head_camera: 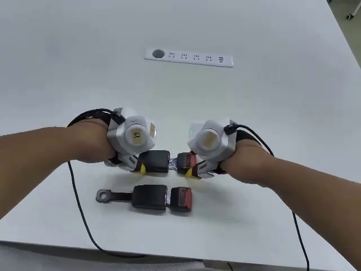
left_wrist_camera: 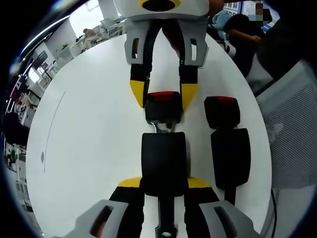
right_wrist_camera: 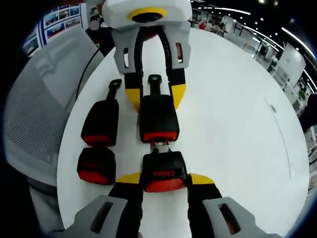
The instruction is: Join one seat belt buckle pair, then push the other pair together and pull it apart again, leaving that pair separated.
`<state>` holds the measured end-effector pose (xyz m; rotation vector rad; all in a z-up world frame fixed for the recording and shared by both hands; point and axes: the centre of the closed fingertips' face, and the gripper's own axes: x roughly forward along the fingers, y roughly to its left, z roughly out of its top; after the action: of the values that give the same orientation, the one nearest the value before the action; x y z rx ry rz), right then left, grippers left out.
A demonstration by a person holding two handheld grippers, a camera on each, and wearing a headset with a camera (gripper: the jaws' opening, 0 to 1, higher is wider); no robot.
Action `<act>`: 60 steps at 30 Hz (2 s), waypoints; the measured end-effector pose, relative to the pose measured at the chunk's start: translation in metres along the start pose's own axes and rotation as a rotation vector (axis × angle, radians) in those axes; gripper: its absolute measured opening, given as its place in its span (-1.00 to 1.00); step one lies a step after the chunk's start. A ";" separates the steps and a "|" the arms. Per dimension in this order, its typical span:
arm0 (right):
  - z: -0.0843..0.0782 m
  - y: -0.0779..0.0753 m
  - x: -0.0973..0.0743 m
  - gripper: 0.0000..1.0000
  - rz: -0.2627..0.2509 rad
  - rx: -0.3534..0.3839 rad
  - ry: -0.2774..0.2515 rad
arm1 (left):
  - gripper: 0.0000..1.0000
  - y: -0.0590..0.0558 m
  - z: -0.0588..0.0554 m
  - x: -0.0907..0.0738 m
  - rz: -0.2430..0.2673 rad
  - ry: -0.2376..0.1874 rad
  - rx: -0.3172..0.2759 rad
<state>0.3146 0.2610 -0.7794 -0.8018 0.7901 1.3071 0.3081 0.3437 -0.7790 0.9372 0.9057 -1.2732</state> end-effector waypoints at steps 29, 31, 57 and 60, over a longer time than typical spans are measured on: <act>-0.006 -0.005 0.004 -0.36 -0.005 0.016 0.004 | -0.37 0.003 -0.004 0.003 -0.015 -0.032 -0.027; -0.006 -0.003 -0.001 -0.36 -0.002 0.018 -0.004 | -0.37 0.002 -0.003 0.003 -0.014 -0.031 -0.022; -0.098 -0.005 -0.059 -0.34 -0.051 0.092 0.042 | -0.36 0.003 -0.003 0.001 -0.002 -0.009 -0.021; -0.108 -0.009 -0.061 -0.34 -0.061 0.096 0.052 | -0.36 0.003 -0.002 0.001 -0.001 -0.005 -0.021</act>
<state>0.3129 0.1366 -0.7818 -0.7798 0.8571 1.1888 0.3111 0.3458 -0.7804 0.9168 0.9138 -1.2638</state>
